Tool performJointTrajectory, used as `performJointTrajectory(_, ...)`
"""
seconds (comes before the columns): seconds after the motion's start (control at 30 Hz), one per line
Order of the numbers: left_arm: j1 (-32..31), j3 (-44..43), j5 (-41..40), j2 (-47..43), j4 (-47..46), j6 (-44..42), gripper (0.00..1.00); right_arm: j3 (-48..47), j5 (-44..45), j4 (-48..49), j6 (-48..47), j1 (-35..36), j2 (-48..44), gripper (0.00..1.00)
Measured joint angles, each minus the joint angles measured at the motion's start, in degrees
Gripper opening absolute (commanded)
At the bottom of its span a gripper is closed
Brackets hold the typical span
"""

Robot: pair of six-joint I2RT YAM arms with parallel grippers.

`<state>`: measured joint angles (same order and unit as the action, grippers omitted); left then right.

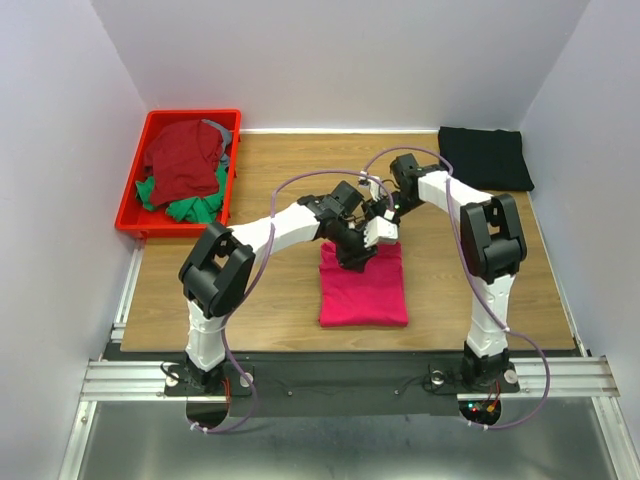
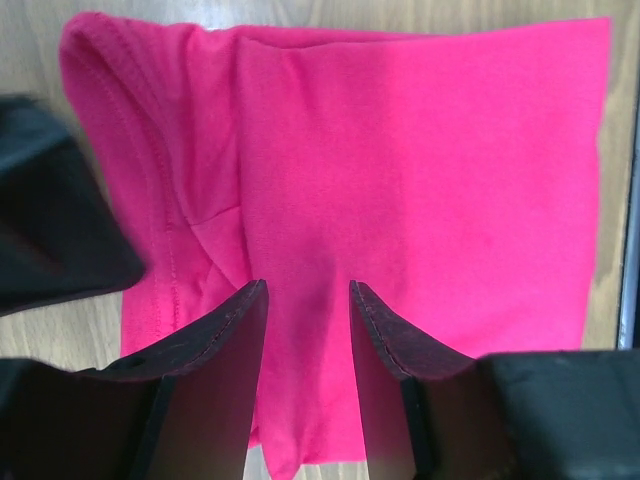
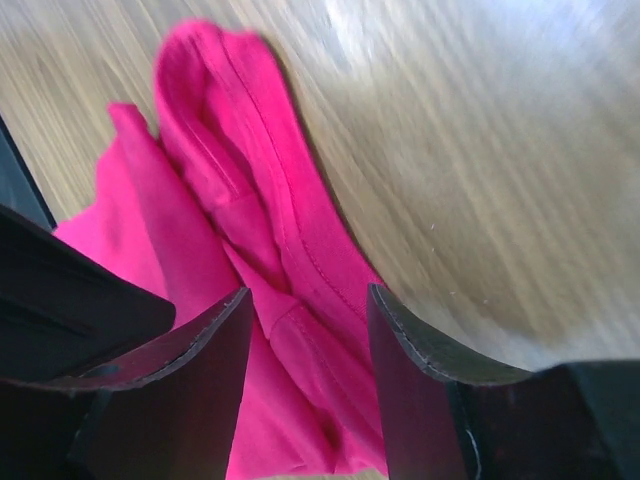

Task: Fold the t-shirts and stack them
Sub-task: Fold the tshirt

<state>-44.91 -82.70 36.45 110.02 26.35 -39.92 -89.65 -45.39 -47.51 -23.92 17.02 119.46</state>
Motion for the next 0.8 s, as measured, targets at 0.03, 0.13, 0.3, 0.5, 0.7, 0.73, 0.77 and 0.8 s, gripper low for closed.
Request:
performJointTrajectory(0.03, -0.02, 0.11, -0.26, 0.04, -0.33, 0.15, 0.49, 0.57, 0.15, 0.04, 0.02, 0.11, 0.24, 0.52)
performJointTrajectory(0.13, -0.11, 0.39, -1.51, 0.17, -1.73, 0.83, 0.49, 1.79, 1.05, 0.66, 0.24, 0.35, 1.25, 0.49)
performJointTrajectory(0.3, -0.15, 0.61, -2.56, 0.94, -3.19, 1.03, 0.49, 2.49, 1.22, 1.60, 0.85, 0.72, 2.08, 0.45)
performJointTrajectory(0.5, -1.11, 0.98, -2.45, 2.34, -3.37, 1.01, 0.41, 4.07, 1.38, 3.08, 0.85, 0.66, 2.08, 0.40)
performJointTrajectory(0.7, -1.60, 0.98, -2.47, 4.07, -3.43, 0.98, 0.05, 4.35, 1.46, 3.34, 0.85, 0.70, 2.12, 0.32)
performJointTrajectory(0.73, -1.60, 0.98, -2.47, 4.22, -3.41, 0.83, 0.01, 4.35, 1.46, 3.39, 0.83, 0.70, 2.16, 0.32)
performJointTrajectory(0.77, -1.60, 0.98, -2.49, 4.24, -3.41, 0.87, 0.00, 4.37, 1.49, 3.41, 0.85, 0.70, 2.25, 0.31)
performJointTrajectory(0.8, -1.60, 0.98, -2.47, 4.24, -3.39, 0.81, 0.00, 4.35, 1.44, 3.43, 0.83, 0.70, 2.38, 0.31)
